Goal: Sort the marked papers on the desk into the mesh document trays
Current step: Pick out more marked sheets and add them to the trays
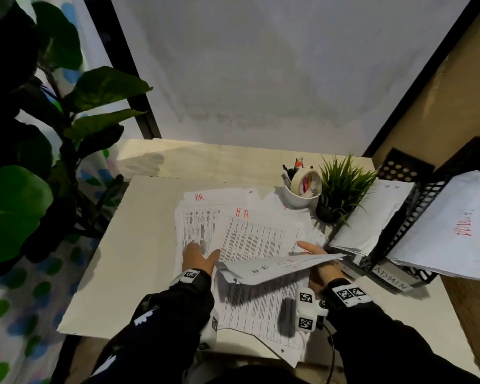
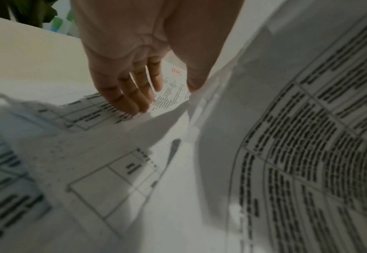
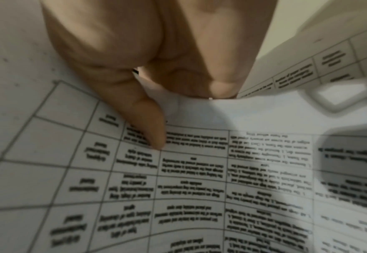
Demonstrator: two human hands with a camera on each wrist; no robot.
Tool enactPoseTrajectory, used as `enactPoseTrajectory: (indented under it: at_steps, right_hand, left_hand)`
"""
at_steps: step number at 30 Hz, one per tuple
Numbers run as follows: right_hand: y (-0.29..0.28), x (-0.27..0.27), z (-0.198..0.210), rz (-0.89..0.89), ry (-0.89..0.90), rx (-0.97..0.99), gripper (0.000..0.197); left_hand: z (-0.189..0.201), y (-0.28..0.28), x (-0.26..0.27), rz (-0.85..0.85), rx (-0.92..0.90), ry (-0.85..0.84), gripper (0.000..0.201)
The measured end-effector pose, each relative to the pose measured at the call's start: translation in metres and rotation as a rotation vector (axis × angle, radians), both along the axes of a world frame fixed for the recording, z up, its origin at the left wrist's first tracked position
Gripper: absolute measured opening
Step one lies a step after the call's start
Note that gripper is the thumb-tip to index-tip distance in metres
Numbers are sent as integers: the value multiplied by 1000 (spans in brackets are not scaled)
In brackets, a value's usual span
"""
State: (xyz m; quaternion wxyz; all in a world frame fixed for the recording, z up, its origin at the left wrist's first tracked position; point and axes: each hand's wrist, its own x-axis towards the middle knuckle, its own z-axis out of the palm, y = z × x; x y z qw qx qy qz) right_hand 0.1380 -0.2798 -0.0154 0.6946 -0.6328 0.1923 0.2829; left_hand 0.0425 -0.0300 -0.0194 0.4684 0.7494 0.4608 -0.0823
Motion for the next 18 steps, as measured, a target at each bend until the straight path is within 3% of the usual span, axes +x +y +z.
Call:
enactPoseTrajectory:
  at_steps: [1, 2, 4, 6, 7, 10, 16, 18]
  right_hand:
    - [1, -3, 1, -13, -2, -24, 35]
    - [1, -5, 2, -43, -3, -36, 39]
    - [1, -6, 6, -55, 14, -91, 33]
    - [3, -6, 10, -38, 39, -142, 23]
    - [2, -5, 12, -24, 60, -141, 20]
    - [2, -2, 12, -56, 78, -116, 22]
    - [7, -6, 30, -105, 70, -59, 30]
    - [12, -5, 25, -66, 76, -105, 13]
  left_hand:
    - [1, 0, 2, -28, -24, 49, 59]
    - [4, -2, 2, -53, -44, 83, 49]
    - [9, -5, 2, -132, -24, 84, 7]
    - [0, -3, 2, -157, 8, 28, 31]
    - [0, -2, 1, -125, -19, -17, 33]
    - [4, 4, -1, -50, -23, -183, 7]
    - [9, 11, 1, 118, -198, -398, 19]
    - [18, 6, 2, 82, -328, -396, 27]
